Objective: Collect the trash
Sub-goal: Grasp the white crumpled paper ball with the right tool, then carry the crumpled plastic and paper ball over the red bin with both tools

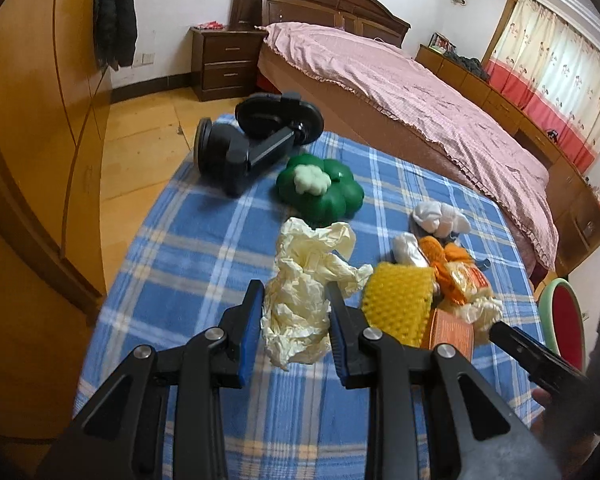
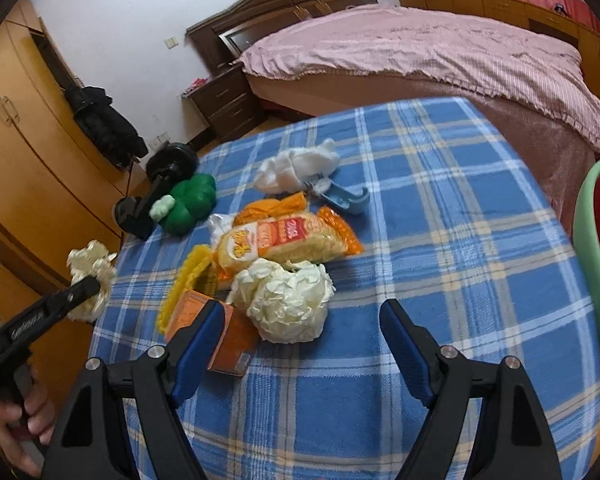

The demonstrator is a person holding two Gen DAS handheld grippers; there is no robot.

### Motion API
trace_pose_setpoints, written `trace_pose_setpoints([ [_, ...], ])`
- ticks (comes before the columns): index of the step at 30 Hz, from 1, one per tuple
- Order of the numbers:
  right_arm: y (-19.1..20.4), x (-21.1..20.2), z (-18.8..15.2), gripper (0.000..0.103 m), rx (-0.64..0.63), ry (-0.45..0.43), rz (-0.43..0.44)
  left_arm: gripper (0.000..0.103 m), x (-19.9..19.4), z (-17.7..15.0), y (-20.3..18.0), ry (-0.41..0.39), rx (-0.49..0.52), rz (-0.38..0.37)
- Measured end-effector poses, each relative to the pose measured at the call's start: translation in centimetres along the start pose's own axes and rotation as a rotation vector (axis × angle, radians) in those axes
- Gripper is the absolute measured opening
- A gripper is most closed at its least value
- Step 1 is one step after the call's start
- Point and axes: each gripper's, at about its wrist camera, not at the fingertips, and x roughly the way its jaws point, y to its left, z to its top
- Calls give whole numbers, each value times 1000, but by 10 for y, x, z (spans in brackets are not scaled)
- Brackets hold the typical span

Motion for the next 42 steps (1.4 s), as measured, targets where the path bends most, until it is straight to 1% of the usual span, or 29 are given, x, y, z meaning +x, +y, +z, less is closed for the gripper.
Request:
trace_pose_setpoints([
  [2, -3, 6, 1, 81, 22, 16, -3, 31, 1, -4, 0, 2, -7, -7],
  [3, -5, 10, 1, 77, 34, 23, -5, 31, 2, -6, 0, 2, -10, -11],
  [7, -11, 15, 1, 74, 75, 27, 28, 31, 4, -10, -3, 9, -13, -35],
  [12, -9, 14, 1, 59, 102, 33, 65, 31, 2, -14, -10, -4, 12, -60],
  [13, -7, 14, 1, 58, 102, 36, 67, 31, 1, -15, -11, -6, 16, -68],
  [16, -1, 15, -1, 54, 96, 42, 65, 31, -1, -16, -10, -18, 22, -86],
  [19, 4, 16, -1, 48, 81, 41, 63, 31, 0, -17, -7, -27, 22, -100],
  [21, 9, 14, -2, 43, 66, 27, 47, 31, 2, -17, -4, -24, 17, -123],
  [24, 13, 12, -3, 39, 51, 19, 25, 31, 5, -17, -1, -19, 18, -152],
  [33, 15, -13, -11, 37, 15, -10, -51, 31, 15, -15, -2, 4, 46, -204],
  [42, -8, -49, -24, 37, 45, -52, -88, 31, 11, -19, -23, 9, 81, -237],
])
